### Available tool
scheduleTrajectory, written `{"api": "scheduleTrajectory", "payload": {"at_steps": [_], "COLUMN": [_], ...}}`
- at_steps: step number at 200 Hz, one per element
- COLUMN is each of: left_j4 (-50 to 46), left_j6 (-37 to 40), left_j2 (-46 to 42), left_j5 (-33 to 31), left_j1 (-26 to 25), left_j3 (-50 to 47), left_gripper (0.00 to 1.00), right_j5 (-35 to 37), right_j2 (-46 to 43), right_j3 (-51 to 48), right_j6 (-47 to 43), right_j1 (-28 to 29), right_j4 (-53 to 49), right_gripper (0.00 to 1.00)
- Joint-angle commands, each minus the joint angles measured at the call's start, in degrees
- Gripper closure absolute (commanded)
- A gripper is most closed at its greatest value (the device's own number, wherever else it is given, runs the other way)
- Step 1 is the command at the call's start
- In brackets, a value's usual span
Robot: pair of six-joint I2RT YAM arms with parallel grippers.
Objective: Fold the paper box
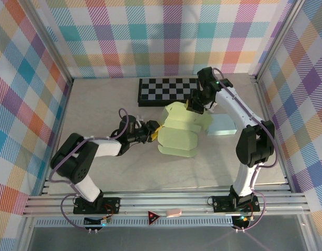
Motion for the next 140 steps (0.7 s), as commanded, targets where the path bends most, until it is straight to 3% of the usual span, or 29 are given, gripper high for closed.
{"api": "scheduleTrajectory", "payload": {"at_steps": [1,36,63,105,117,140], "left_j4": [-23.27,-40.44,-46.53,-49.49,-46.84,-50.75], "left_j6": [8.64,12.31,14.2,14.73,13.45,13.03], "left_j2": [-7.91,-20.02,-26.91,-21.06,-18.5,-12.39], "left_j5": [-3.15,-7.1,-6.42,-1.11,-0.05,0.73], "left_j1": [1.0,5.07,10.25,11.64,10.83,7.9], "left_j3": [1.05,-1.4,1.01,15.42,19.58,28.3], "left_gripper": [0.51,0.49,0.48,0.54,0.57,0.59], "right_j5": [2.32,3.87,6.06,8.24,8.41,8.74], "right_j2": [-2.41,-1.94,-1.82,-2.34,-2.33,-2.02], "right_j3": [-4.76,-8.8,-12.42,-19.96,-21.5,-23.33], "right_j6": [-3.51,-6.65,-9.21,-12.49,-12.17,-10.78], "right_j1": [1.9,4.5,7.3,10.86,11.55,12.26], "right_j4": [9.35,18.58,26.21,39.59,41.79,44.49], "right_gripper": [1.0,1.0,1.0,1.0,1.0,1.0]}}
